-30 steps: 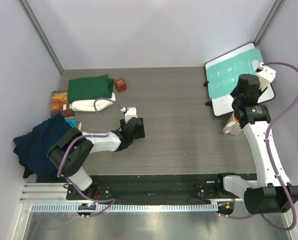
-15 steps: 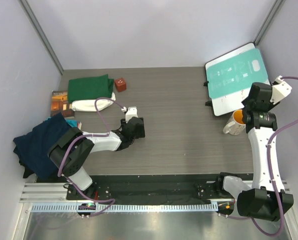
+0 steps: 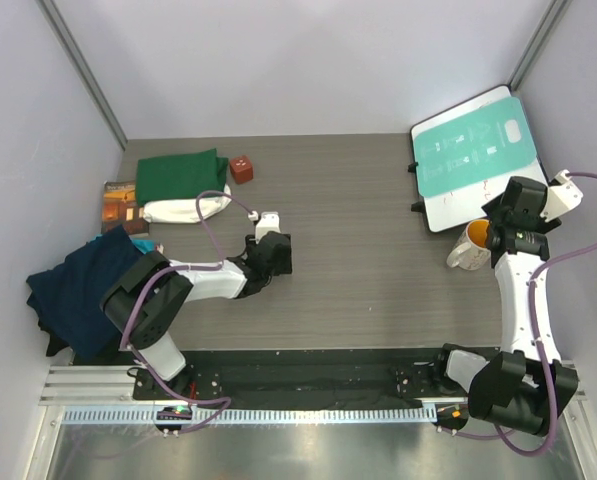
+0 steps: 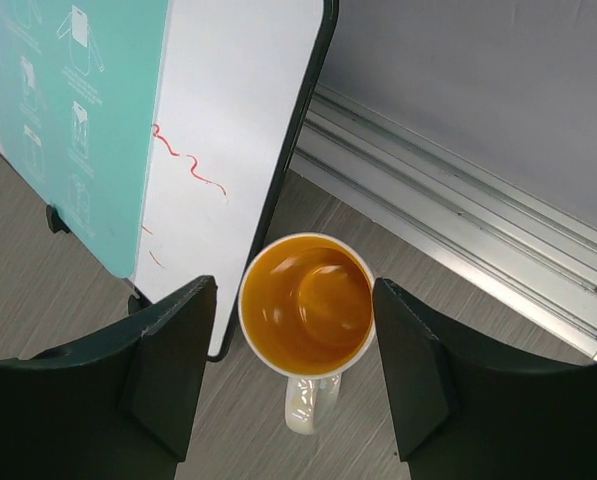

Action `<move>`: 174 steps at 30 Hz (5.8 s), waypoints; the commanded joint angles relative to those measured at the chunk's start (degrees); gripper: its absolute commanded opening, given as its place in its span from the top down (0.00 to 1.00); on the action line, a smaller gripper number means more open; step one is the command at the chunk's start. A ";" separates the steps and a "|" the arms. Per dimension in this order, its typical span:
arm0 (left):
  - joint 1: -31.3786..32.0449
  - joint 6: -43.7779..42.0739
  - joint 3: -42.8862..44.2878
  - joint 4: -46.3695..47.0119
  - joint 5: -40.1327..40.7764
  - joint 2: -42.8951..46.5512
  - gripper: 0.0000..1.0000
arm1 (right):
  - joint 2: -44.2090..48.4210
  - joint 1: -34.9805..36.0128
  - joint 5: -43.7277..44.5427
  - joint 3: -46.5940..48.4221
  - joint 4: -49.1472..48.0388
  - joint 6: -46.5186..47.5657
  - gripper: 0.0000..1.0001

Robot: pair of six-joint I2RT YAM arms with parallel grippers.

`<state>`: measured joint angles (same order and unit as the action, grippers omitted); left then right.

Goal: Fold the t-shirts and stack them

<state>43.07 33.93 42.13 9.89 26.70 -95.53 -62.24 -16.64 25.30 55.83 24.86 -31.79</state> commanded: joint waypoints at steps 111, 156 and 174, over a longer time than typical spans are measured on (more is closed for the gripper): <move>-0.09 -5.63 13.68 -11.56 -7.45 -12.49 0.43 | -41.39 11.98 -57.03 3.49 -44.90 -2.58 0.99; -0.09 -5.19 14.03 -12.26 -6.75 -12.76 0.43 | -47.54 30.88 -63.09 1.92 -43.67 3.41 0.99; -0.18 -4.93 14.03 -12.79 -6.48 -12.75 0.44 | -46.39 33.78 -62.12 -3.37 -47.71 1.82 0.99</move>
<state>42.98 27.83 57.21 2.48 22.98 -106.02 -93.60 16.38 26.35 51.99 -34.39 -30.87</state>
